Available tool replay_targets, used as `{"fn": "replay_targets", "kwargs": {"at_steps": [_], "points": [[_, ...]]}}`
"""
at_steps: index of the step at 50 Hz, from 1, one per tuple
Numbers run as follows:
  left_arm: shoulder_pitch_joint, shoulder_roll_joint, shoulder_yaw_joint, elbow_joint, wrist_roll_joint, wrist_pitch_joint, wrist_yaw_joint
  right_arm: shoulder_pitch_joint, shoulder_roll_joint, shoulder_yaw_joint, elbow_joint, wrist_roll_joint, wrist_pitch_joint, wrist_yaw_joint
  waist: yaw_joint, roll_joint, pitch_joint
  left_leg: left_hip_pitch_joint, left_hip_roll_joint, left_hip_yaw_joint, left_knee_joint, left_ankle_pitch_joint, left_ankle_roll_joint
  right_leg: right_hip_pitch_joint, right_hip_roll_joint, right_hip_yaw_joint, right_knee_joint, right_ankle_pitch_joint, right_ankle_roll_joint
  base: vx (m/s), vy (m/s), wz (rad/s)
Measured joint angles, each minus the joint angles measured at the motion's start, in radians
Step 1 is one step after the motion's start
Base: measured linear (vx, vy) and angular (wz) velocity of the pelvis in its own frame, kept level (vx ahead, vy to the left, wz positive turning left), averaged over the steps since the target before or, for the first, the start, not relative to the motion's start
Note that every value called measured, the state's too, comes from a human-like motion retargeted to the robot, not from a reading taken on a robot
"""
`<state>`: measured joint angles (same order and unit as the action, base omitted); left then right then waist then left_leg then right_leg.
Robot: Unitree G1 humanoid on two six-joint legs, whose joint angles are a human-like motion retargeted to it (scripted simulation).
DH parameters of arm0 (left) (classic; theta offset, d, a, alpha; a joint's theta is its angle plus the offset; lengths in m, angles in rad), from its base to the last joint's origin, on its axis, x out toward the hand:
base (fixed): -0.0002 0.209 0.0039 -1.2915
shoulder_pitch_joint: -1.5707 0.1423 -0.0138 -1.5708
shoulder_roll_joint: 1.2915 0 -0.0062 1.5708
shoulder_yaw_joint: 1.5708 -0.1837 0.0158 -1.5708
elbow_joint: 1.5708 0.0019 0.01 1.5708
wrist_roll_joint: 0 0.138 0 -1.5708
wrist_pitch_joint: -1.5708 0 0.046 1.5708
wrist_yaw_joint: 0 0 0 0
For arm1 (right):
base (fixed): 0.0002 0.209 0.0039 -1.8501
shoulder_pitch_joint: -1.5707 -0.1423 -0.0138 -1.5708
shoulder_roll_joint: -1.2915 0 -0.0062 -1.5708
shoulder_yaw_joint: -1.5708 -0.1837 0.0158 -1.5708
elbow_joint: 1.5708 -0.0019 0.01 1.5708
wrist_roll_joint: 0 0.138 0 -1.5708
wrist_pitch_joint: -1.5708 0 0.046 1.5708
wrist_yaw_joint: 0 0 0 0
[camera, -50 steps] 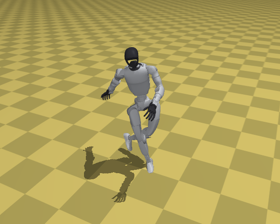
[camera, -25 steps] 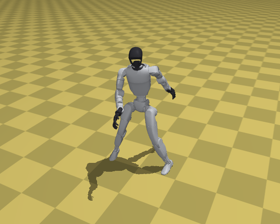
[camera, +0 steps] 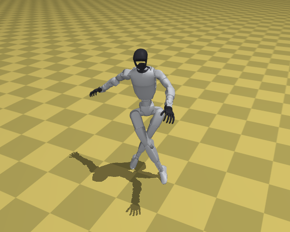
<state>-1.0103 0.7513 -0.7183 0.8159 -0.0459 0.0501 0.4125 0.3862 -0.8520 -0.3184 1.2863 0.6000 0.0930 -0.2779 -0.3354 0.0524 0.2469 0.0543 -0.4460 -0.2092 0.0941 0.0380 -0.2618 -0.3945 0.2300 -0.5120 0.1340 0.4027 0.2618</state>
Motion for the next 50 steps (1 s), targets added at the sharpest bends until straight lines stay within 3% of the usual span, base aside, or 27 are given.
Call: {"fn": "replay_targets", "kwargs": {"at_steps": [2, 3, 5, 7, 8, 10, 14, 18, 23, 27, 30, 33, 35, 36, 39, 43, 46, 50], "points": [[-0.075, -0.111, -0.017, -0.101, 0.011, 0.006, 0.014, 0.216, 0.132, -0.138, 0.026, 0.086, 0.039, 0.052, -0.067, -0.055, -0.049, -0.01, 0.008, 0.339, 0.222, -0.035, 0.007, 0.085, -0.069, 0.07, -0.023, -0.082, 0.0, 1.0, 0.91, 3.92], [-0.095, -0.163, -0.027, -0.149, 0.031, 0.011, 0.024, 0.306, 0.21, -0.177, 0.043, 0.126, 0.05, 0.068, -0.098, -0.078, -0.074, -0.032, 0.064, 0.508, 0.423, -0.083, 0.026, 0.13, -0.115, 0.089, -0.027, -0.164, 0.0, 1.08, 0.99, 4.12], [-0.103, -0.246, -0.034, -0.251, 0.1, 0.018, 0.042, 0.408, 0.337, -0.197, 0.086, 0.2, 0.044, 0.055, -0.188, -0.072, -0.099, -0.065, 0.235, 0.708, 0.806, -0.129, 0.14, 0.175, -0.245, 0.019, 0.052, -0.377, -0.041, 1.01, 0.98, 3.67], [-0.045, -0.237, -0.004, -0.36, 0.2, 0.028, 0.056, 0.375, 0.405, -0.169, 0.125, 0.226, 0.025, -0.024, -0.185, -0.013, -0.08, -0.187, 0.463, 0.745, 1.164, -0.185, 0.211, 0.135, -0.255, -0.01, 0.223, -0.556, -0.164, 0.78, 0.56, 0.86], [0.012, -0.215, 0.018, -0.411, 0.259, 0.03, 0.06, 0.339, 0.429, -0.163, 0.132, 0.221, 0.014, -0.073, -0.171, 0.006, -0.066, -0.25, 0.53, 0.706, 1.276, -0.211, 0.22, 0.119, -0.257, 0.0, 0.314, -0.619, -0.187, 0.71, 0.45, -0.62], [0.189, -0.164, 0.088, -0.498, 0.384, 0.033, 0.061, 0.241, 0.472, -0.171, 0.103, 0.207, -0.024, -0.172, -0.137, 0.014, -0.043, -0.353, 0.592, 0.594, 1.394, -0.273, 0.218, 0.115, -0.267, 0.05, 0.448, -0.698, -0.165, 0.69, 0.45, -1.29], [0.657, -0.166, 0.295, -0.473, 0.481, 0.054, 0.0, -0.019, 0.551, -0.08, -0.052, 0.215, -0.126, -0.152, 0.0, -0.024, -0.011, -0.472, 0.651, 0.374, 1.366, -0.315, 0.254, 0.193, -0.271, 0.225, 0.478, -0.732, -0.106, 0.6, 0.44, -2.04], [1.045, -0.252, 0.471, -0.257, 0.394, 0.074, -0.065, -0.337, 0.564, 0.175, -0.12, 0.008, -0.143, -0.193, 0.241, -0.022, 0.018, -0.512, 0.634, 0.104, 1.158, -0.289, 0.249, 0.234, -0.259, 0.469, 0.447, -0.715, -0.078, 0.45, 0.58, -3.06], [1.344, -0.299, 0.587, 0.079, 0.335, 0.08, -0.147, -0.725, 0.509, 0.547, -0.267, -0.387, -0.065, -0.292, 0.589, 0.004, 0.059, -0.329, 0.646, -0.16, 0.722, -0.267, 0.221, 0.267, -0.258, 0.792, 0.368, -0.661, -0.01, 0.3, 0.76, -3.28], [1.525, -0.37, 0.776, 0.372, 0.353, 0.062, -0.115, -0.875, 0.475, 0.665, -0.519, -0.553, -0.098, -0.274, 0.742, 0.007, 0.028, -0.149, 0.707, -0.116, 0.354, -0.123, 0.178, 0.313, -0.313, 0.939, 0.208, -0.558, -0.017, 0.14, 0.93, -2.06], [1.644, -0.43, 0.874, 0.51, 0.134, 0.062, -0.119, -0.956, 0.493, 0.695, -0.594, -0.477, -0.153, -0.237, 0.741, -0.01, 0.022, -0.07, 0.698, 0.09, 0.29, -0.155, 0.191, 0.284, -0.405, 0.847, 0.246, -0.476, -0.061, -0.04, 1.07, -0.7], [1.709, -0.518, 0.91, 0.575, 0.008, 0.078, -0.166, -0.977, 0.528, 0.654, -0.622, -0.383, -0.171, -0.139, 0.69, 0.025, 0.031, -0.047, 0.672, 0.23, 0.324, -0.279, 0.2, 0.169, -0.526, 0.556, 0.459, -0.38, -0.209, -0.17, 1.13, -0.08], [1.708, -0.555, 0.877, 0.576, 0.027, 0.088, -0.2, -0.957, 0.55, 0.598, -0.653, -0.31, -0.176, -0.091, 0.681, 0.036, 0.051, -0.081, 0.622, 0.245, 0.406, -0.368, 0.202, 0.052, -0.625, 0.377, 0.65, -0.385, -0.296, -0.21, 1.04, -0.2], [1.686, -0.562, 0.846, 0.569, 0.071, 0.092, -0.212, -0.937, 0.561, 0.574, -0.663, -0.277, -0.175, -0.086, 0.686, 0.036, 0.066, -0.111, 0.593, 0.253, 0.463, -0.406, 0.202, -0.004, -0.625, 0.364, 0.705, -0.423, -0.299, -0.23, 0.96, -0.33], [1.561, -0.569, 0.78, 0.544, 0.226, 0.109, -0.251, -0.876, 0.57, 0.538, -0.646, -0.229, -0.152, -0.081, 0.727, 0.032, 0.117, -0.183, 0.511, 0.317, 0.592, -0.485, 0.218, -0.146, -0.501, 0.414, 0.717, -0.473, -0.238, -0.26, 0.88, -0.7], [1.289, -0.513, 0.744, 0.443, 0.277, 0.116, -0.322, -0.848, 0.491, 0.55, -0.508, -0.244, -0.098, -0.063, 0.74, 0.004, 0.193, -0.262, 0.381, 0.404, 0.65, -0.509, 0.268, -0.198, -0.388, 0.267, 0.452, -0.354, -0.197, -0.32, 0.81, -0.29], [1.064, -0.374, 0.629, 0.325, 0.197, 0.084, -0.266, -0.817, 0.396, 0.561, -0.401, -0.239, -0.088, -0.07, 0.595, -0.045, 0.238, -0.312, 0.239, 0.352, 0.638, -0.48, 0.259, -0.158, -0.319, 0.156, 0.21, -0.265, -0.156, -0.2, 0.7, 1.91], [0.809, -0.086, 0.39, 0.126, 0.12, 0.024, -0.044, -0.68, 0.262, 0.528, -0.302, -0.187, -0.098, -0.104, 0.315, -0.103, 0.235, -0.246, 0.048, 0.182, 0.484, -0.393, 0.19, -0.09, -0.211, 0.125, 0.035, -0.206, -0.007, 0.11, 0.66, 2.78]]}}
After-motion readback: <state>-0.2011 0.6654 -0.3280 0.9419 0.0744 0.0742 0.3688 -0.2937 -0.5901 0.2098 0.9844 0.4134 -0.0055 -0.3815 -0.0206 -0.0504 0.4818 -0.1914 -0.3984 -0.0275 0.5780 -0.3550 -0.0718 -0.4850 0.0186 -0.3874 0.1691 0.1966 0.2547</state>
